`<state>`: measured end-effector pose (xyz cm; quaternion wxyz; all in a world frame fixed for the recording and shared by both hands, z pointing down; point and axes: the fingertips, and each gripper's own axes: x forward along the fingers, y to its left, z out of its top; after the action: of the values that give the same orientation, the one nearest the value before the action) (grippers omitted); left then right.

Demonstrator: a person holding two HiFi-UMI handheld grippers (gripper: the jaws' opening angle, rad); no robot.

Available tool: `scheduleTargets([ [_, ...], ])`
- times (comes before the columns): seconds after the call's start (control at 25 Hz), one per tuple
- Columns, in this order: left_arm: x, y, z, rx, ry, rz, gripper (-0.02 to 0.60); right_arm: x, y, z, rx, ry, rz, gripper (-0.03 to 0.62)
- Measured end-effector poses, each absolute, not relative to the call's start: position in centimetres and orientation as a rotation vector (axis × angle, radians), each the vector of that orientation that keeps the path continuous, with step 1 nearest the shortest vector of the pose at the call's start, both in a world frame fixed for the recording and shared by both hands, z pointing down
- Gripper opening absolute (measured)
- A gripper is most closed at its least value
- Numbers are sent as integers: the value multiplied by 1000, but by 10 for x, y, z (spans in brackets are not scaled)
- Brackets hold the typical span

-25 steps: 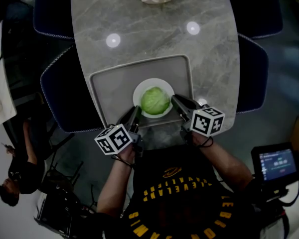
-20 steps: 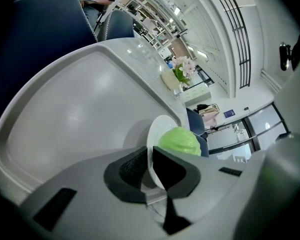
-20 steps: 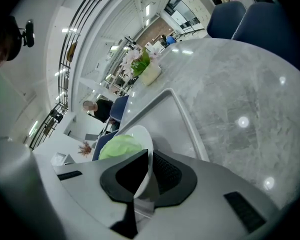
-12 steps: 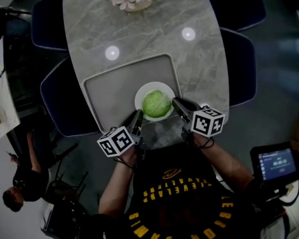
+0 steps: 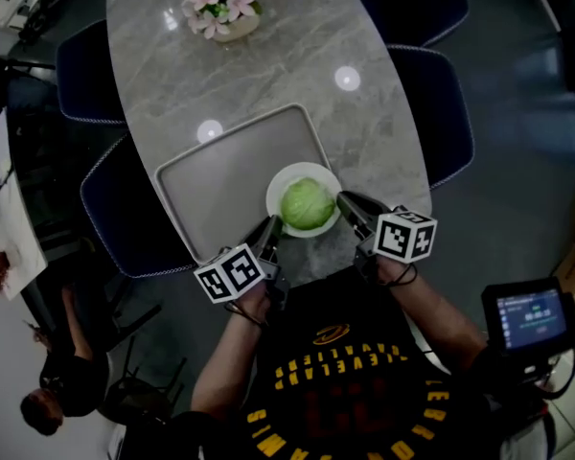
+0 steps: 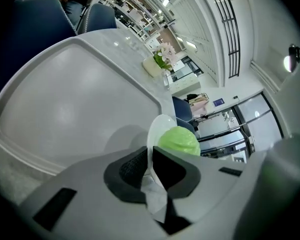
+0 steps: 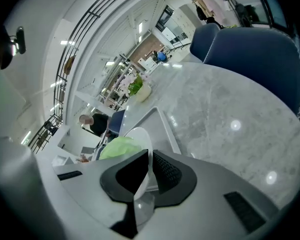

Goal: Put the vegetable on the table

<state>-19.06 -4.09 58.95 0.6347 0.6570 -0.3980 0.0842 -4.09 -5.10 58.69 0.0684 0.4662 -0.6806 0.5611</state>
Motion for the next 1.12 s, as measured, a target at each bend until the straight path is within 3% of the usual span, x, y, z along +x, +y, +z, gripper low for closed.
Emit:
scheduleTargets([
  [0.32,-151,-27,573,1564,-842,260,35,-1,-27,564,1520,-2057,1712,34],
  [1.12,27,-5,592,1535,-873,287,35,175,-16,586,1433,-2048,1731,34],
])
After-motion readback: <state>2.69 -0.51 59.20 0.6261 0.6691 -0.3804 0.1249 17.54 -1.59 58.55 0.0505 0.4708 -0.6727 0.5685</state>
